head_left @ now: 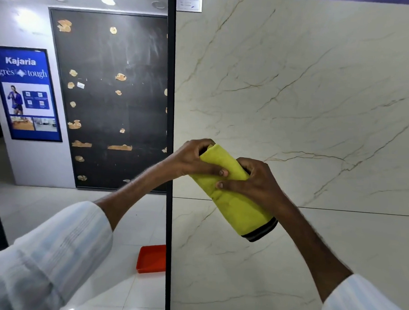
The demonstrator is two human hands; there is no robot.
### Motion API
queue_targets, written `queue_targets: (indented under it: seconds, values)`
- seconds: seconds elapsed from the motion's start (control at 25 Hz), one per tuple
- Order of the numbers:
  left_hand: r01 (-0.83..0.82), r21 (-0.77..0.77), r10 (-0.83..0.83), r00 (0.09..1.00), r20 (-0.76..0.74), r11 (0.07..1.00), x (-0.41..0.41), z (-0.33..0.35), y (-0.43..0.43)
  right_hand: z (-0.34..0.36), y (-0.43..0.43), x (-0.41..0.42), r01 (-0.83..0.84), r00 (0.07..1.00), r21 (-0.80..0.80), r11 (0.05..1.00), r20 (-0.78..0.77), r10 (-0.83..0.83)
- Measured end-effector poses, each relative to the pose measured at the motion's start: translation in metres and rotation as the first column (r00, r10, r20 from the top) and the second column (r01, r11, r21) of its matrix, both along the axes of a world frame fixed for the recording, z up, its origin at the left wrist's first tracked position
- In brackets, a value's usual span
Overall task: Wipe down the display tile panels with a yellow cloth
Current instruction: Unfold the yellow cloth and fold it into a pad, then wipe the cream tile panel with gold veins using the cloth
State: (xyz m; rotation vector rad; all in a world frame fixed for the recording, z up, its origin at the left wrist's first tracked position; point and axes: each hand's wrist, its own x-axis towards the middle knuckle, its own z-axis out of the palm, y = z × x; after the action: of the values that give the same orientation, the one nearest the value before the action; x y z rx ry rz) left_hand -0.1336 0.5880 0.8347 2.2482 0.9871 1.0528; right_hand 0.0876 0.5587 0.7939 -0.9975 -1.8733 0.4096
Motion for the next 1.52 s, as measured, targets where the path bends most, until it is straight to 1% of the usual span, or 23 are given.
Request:
queue_targets:
  seconds: [0.12, 0.16, 0.28, 0.32, 0.36, 0.4, 0.44, 0.52, 0.56, 0.6, 0.64, 0.68, 0.72, 0.84, 0.88, 0.92, 1.0, 1.12, 1.24, 1.32, 1.4, 1.48, 1.52]
  values:
    - [-0.059, 0.114, 0.046, 0.992, 0.118, 0.992, 0.008, 0.006, 0.005, -0.006, 0.006, 0.021, -0.132, 0.991, -0.203, 0.97, -0.046, 0.125]
    - [-0.079, 0.131, 0.059, 0.986, 0.155, 0.988, 0.008, 0.009, 0.006, -0.009, 0.009, 0.025, -0.092, 0.996, -0.217, 0.972, -0.002, 0.094]
    - [-0.12, 0.129, 0.089, 0.971, 0.222, 0.984, 0.002, 0.013, 0.013, -0.018, 0.021, 0.02, 0.121, 0.989, -0.046, 0.992, 0.095, -0.116]
    - [-0.12, 0.11, 0.09, 0.965, 0.246, 0.987, -0.001, 0.012, 0.016, -0.017, 0.023, 0.017, 0.054, 0.998, -0.087, 0.995, 0.033, -0.051]
    - [-0.11, 0.084, 0.083, 0.958, 0.276, 0.99, -0.004, 0.012, 0.019, -0.017, 0.024, 0.014, -0.117, 0.99, -0.196, 0.974, -0.104, 0.098]
    - [-0.086, 0.052, 0.066, 0.95, 0.306, 0.995, -0.007, 0.012, 0.023, -0.017, 0.025, 0.01, -0.345, 0.92, -0.297, 0.89, -0.294, 0.258]
    - [-0.054, 0.026, 0.042, 0.946, 0.321, 0.998, -0.012, 0.012, 0.03, -0.017, 0.029, 0.004, -0.498, 0.831, -0.354, 0.792, -0.455, 0.319]
    - [-0.002, -0.001, 0.003, 0.945, 0.326, 1.0, -0.023, 0.013, 0.048, -0.02, 0.043, -0.012, -0.546, 0.775, -0.344, 0.764, -0.553, 0.305]
    - [0.0, 0.005, -0.001, 0.945, 0.326, 1.0, -0.03, 0.014, 0.058, -0.022, 0.051, -0.017, -0.43, 0.859, -0.318, 0.845, -0.431, 0.276]
    - [-0.027, 0.03, 0.016, 0.949, 0.316, 0.999, -0.038, 0.014, 0.069, -0.022, 0.065, -0.024, -0.204, 0.961, -0.193, 0.96, -0.225, 0.159]
    - [-0.074, 0.068, 0.051, 0.956, 0.288, 0.995, -0.047, 0.014, 0.082, -0.024, 0.077, -0.03, 0.03, 0.999, -0.008, 1.0, -0.014, -0.03]
    - [-0.121, 0.11, 0.091, 0.964, 0.249, 0.987, -0.056, 0.014, 0.094, -0.027, 0.089, -0.033, 0.17, 0.977, 0.153, 0.973, 0.105, -0.187]
    - [-0.143, 0.158, 0.107, 0.971, 0.216, 0.977, -0.065, 0.016, 0.107, -0.021, 0.101, -0.039, 0.201, 0.957, 0.201, 0.959, 0.167, -0.236]
    - [-0.12, 0.268, 0.08, 0.985, 0.154, 0.956, -0.086, 0.035, 0.141, 0.011, 0.117, -0.065, -0.023, 0.998, -0.134, 0.991, 0.046, 0.03]
    - [-0.109, 0.282, 0.07, 0.987, 0.144, 0.953, -0.09, 0.046, 0.15, 0.022, 0.125, -0.074, -0.086, 0.996, -0.16, 0.983, -0.051, 0.079]
    - [-0.099, 0.289, 0.059, 0.988, 0.146, 0.952, -0.094, 0.057, 0.159, 0.034, 0.131, -0.084, -0.117, 0.984, -0.143, 0.983, -0.152, 0.095]
    - [-0.078, 0.293, 0.03, 0.986, 0.166, 0.953, -0.099, 0.08, 0.174, 0.055, 0.142, -0.104, -0.05, 0.952, -0.018, 0.999, -0.304, 0.042]
    - [-0.002, 0.322, -0.04, 0.992, 0.123, 0.947, -0.106, 0.111, 0.194, 0.074, 0.173, -0.134, 0.148, 0.925, 0.165, 0.975, -0.371, -0.078]
    - [0.001, 0.424, -0.045, 0.995, 0.094, 0.905, -0.107, 0.139, 0.219, 0.097, 0.207, -0.147, 0.298, 0.88, 0.321, 0.899, -0.457, -0.128]
    - [-0.045, 0.5, -0.086, 0.968, 0.236, 0.865, -0.112, 0.156, 0.238, 0.12, 0.232, -0.148, 0.323, 0.857, 0.402, 0.857, -0.509, -0.084]
    - [-0.107, 0.525, -0.194, 0.851, 0.487, 0.844, -0.117, 0.17, 0.263, 0.153, 0.263, -0.145, 0.325, 0.842, 0.47, 0.821, -0.538, -0.026]
    - [-0.152, 0.451, -0.224, 0.705, 0.673, 0.879, -0.119, 0.176, 0.289, 0.192, 0.296, -0.142, 0.326, 0.826, 0.531, 0.782, -0.563, 0.038]
    - [-0.167, 0.388, -0.184, 0.671, 0.718, 0.906, -0.12, 0.177, 0.302, 0.21, 0.313, -0.14, 0.337, 0.819, 0.545, 0.768, -0.571, 0.046]
